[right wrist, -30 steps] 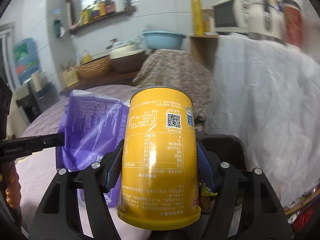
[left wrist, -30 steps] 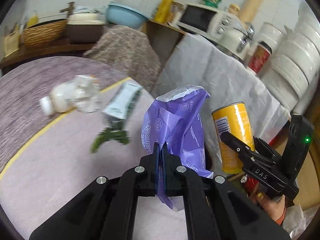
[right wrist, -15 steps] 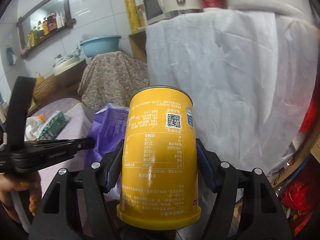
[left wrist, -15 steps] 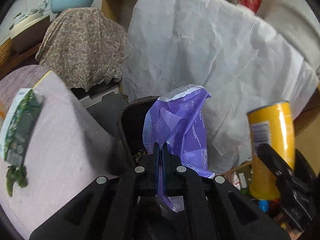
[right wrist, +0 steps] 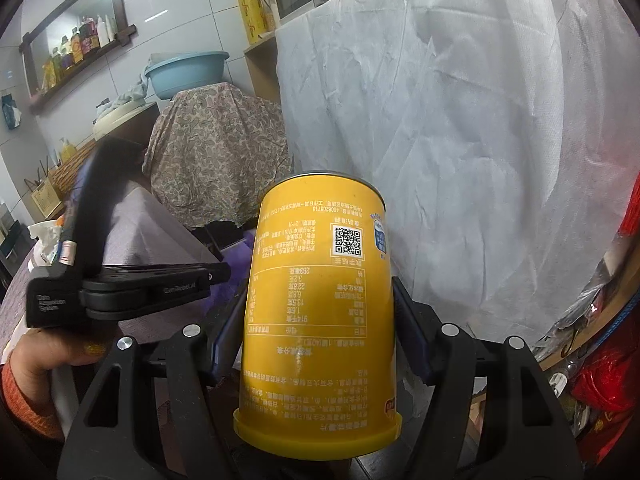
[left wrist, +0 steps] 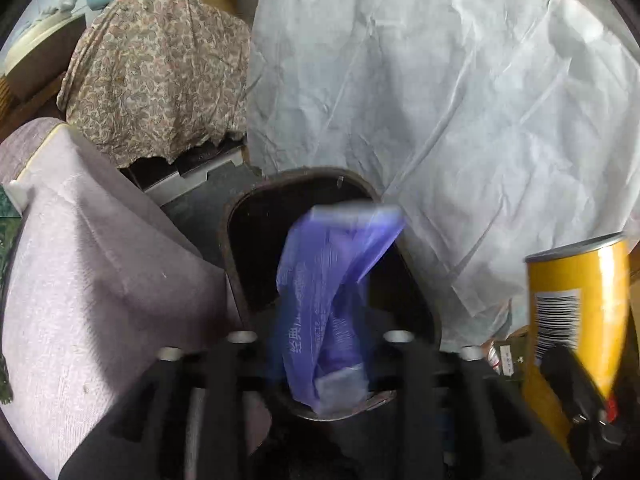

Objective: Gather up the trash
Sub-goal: 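Carry purple bag and yellow cup over the black bin and open both tools, then move both tools back over the remaining trash on the table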

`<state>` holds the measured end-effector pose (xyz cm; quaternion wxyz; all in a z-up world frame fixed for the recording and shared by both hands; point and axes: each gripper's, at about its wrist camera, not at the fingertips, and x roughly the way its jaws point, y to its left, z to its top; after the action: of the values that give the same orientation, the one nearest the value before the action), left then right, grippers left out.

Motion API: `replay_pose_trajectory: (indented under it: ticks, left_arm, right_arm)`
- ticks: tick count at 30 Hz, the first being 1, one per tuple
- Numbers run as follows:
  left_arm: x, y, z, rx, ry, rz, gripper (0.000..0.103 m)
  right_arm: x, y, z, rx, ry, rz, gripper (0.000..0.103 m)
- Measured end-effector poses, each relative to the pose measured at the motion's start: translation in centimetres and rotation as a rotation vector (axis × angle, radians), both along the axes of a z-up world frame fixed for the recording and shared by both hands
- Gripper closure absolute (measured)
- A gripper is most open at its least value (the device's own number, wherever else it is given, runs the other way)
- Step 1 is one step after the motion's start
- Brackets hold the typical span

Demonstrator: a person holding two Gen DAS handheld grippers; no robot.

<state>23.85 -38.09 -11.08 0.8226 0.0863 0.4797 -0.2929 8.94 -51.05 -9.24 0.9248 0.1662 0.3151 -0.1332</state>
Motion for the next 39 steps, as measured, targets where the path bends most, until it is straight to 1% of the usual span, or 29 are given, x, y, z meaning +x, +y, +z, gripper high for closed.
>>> replay_pose_trajectory:
  ticks: [1,2,6,9,12,14,18,20,23,26,29,32,35,39]
  left_arm:
    - [-0.1,0.0,0.3,-0.006,-0.017,0.005,0.051]
    - [-0.3,0.2,0.7,-0.012,-0.034,0.005,0.051]
    - [-1.0,0.1,1.6,-0.037,-0.051,-0.003,0.049]
    - [-1.5,0.6,2.6,-0.053,-0.090,-0.010,0.045]
    - [-2.2,1.3,3.5,-0.076,-0.113,-0.013,0.044]
    - [-2.5,2.0,4.1,-0.092,-0.117,-0.014,0.043]
    - [-3.3,4.2,5.7,-0.128,-0.132,-0.002,0.038]
    - [-3.6,5.5,6.6,-0.148,-0.147,0.014,0.035]
    - [-4.1,7.0,7.5,-0.157,-0.177,0.029,0.033]
    - [-4.6,8.1,7.9,-0.149,-0.197,0.035,0.032]
    - [-4.8,8.7,7.9,-0.135,-0.224,0.045,0.032]
    - [-5.0,9.5,7.9,-0.150,-0.227,0.057,0.032]
    - [-5.1,9.5,7.8,-0.152,-0.211,0.051,0.031]
    - [-5.7,9.6,7.6,-0.154,-0.206,0.039,0.031]
  right_arm:
    - [0.1,-0.1,-0.2,0.004,0.001,-0.002,0.036]
    - [0.3,-0.1,-0.4,0.009,0.003,-0.003,0.036]
    - [1.4,-0.5,-1.7,0.052,0.016,0.007,0.036]
    - [2.8,-0.8,-3.1,0.088,0.040,0.008,0.036]
    - [4.7,-1.1,-5.3,0.133,0.082,0.018,0.036]
    - [6.4,-1.2,-7.4,0.176,0.120,0.032,0.036]
    - [10.2,-0.8,-11.7,0.199,0.228,0.051,0.036]
    - [11.7,-0.7,-13.4,0.231,0.261,0.058,0.036]
    - [13.8,-0.3,-15.6,0.233,0.313,0.065,0.036]
    - [15.2,0.0,-17.6,0.225,0.369,0.076,0.036]
    - [16.2,0.2,-18.6,0.209,0.402,0.078,0.036]
    - [16.9,0.4,-19.1,0.207,0.416,0.080,0.034]
    - [16.8,0.5,-18.5,0.194,0.389,0.074,0.028]
    - [15.8,0.3,-17.0,0.202,0.345,0.058,0.027]
